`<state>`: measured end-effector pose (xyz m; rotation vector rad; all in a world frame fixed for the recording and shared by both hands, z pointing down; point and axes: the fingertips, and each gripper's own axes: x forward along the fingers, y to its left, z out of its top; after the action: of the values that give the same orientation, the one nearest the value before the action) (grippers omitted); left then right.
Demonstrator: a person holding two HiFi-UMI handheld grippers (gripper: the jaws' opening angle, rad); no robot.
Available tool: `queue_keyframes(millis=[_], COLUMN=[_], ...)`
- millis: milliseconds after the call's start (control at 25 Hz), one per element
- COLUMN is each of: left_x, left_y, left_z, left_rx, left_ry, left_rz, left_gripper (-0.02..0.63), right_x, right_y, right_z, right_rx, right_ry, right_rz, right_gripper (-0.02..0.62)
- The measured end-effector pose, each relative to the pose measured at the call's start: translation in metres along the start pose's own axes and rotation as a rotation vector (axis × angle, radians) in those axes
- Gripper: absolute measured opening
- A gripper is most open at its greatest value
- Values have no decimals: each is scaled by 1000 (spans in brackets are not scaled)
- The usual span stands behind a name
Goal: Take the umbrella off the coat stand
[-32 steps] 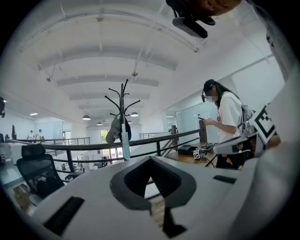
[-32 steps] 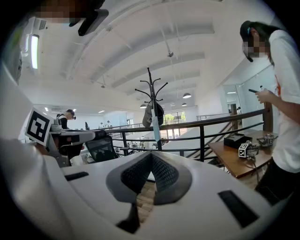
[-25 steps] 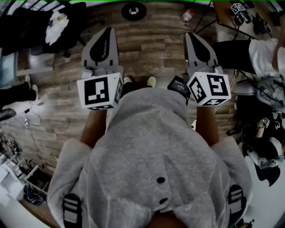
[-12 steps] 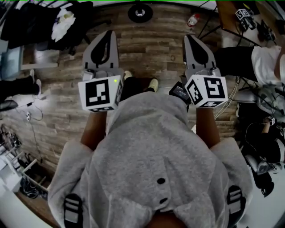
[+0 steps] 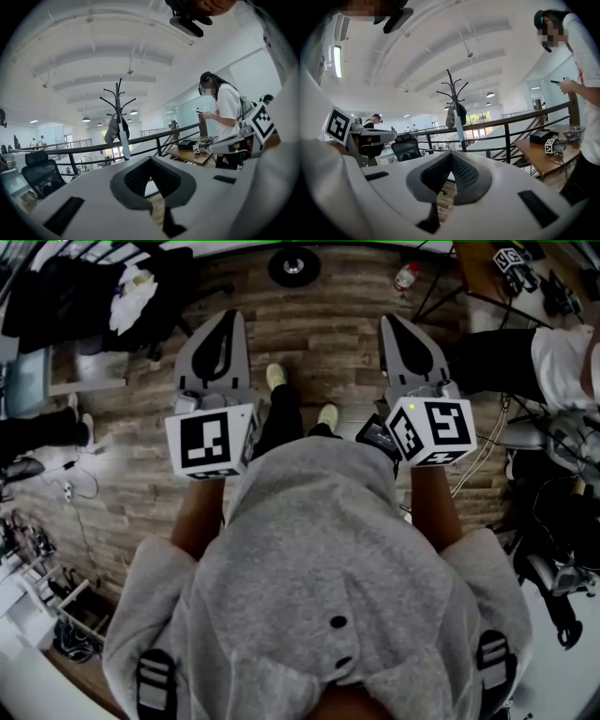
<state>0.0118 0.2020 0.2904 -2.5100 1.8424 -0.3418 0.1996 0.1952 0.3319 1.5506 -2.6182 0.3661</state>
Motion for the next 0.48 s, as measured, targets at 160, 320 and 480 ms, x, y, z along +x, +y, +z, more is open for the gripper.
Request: queue_keyframes(millis=[160, 320, 480], left_x=[3, 8, 18], left_y=[4, 17, 31], left_z=[2, -1, -5], left_rx=[2, -9, -10], left_ry=[-11, -16, -19], left_rz=[-3, -5, -5], left_gripper=[12, 12, 12], right_x=[2, 14, 31], right_y=[1, 8, 14], right_z=[0, -1, 0], right_rx=[20, 12, 4], right_ry=[-3, 2, 10], right_rz=[0, 0, 4], right_gripper=[9, 9, 9])
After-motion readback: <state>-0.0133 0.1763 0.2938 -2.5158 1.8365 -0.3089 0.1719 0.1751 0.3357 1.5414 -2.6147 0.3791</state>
